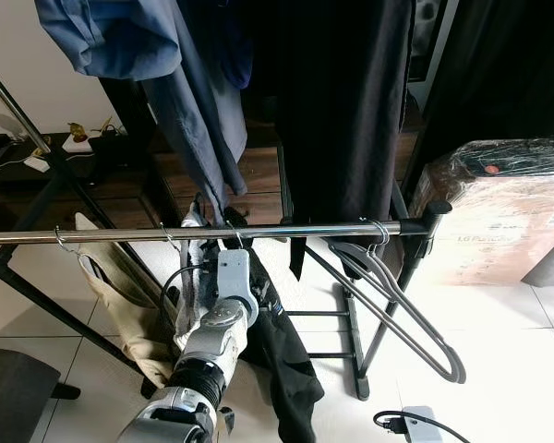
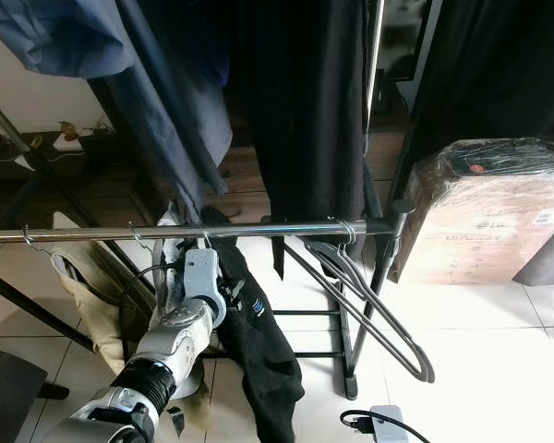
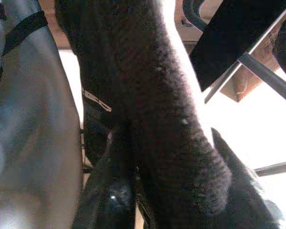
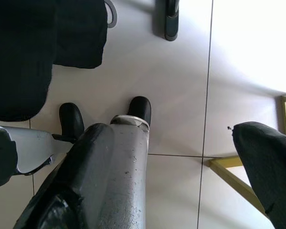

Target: Hang hanger

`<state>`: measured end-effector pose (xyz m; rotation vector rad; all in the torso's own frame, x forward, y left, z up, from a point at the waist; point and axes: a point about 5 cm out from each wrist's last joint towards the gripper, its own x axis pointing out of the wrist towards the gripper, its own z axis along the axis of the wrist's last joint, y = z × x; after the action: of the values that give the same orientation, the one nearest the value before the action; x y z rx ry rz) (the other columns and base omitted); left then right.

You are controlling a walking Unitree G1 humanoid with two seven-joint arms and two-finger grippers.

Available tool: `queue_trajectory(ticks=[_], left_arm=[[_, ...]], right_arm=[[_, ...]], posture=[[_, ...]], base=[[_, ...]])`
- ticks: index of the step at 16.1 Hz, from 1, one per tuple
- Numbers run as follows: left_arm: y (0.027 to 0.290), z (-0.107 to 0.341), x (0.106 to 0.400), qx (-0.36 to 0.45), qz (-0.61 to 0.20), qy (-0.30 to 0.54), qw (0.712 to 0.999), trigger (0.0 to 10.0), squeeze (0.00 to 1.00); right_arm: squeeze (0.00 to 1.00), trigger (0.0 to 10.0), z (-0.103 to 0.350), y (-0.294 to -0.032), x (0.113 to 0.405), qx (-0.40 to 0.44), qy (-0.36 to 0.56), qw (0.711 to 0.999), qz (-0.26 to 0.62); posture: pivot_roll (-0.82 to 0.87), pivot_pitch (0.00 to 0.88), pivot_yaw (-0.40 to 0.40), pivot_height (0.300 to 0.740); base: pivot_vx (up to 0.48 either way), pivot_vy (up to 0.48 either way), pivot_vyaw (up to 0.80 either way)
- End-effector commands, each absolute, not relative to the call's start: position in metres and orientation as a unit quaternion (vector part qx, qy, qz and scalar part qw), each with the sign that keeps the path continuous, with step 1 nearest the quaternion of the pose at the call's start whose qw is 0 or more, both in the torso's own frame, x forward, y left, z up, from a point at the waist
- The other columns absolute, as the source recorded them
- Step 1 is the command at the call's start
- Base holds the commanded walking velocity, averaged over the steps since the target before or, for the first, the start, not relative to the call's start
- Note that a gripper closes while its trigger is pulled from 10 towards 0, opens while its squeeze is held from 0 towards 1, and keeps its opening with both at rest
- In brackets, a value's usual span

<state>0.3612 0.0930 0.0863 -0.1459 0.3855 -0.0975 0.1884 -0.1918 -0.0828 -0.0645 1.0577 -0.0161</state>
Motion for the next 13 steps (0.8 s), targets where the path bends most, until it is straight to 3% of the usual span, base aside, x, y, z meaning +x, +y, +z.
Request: queue_trajectory(ticks=[1,13], left_arm=[[0.095,0.086,0.362,-0.062,-0.044,0.191,0.979,0.0,0.00],[0.108,0.089,0.356,-0.019,-0.072,0.151,0.986,0.0,0.00]], right_arm=[[0.00,10.0,-0.086,-0.189,0.183,-0.028,0.514,0.858,-0.003],[0.00,10.0,-0.085,-0.189,0.186,-0.028,0.512,0.859,-0.002]], posture=[[-0.16,0.168,0.069,0.740],[-0.16,0.140,0.072,0.740]], base=[[0.000,0.000,0.00],[0.000,0.000,0.00]])
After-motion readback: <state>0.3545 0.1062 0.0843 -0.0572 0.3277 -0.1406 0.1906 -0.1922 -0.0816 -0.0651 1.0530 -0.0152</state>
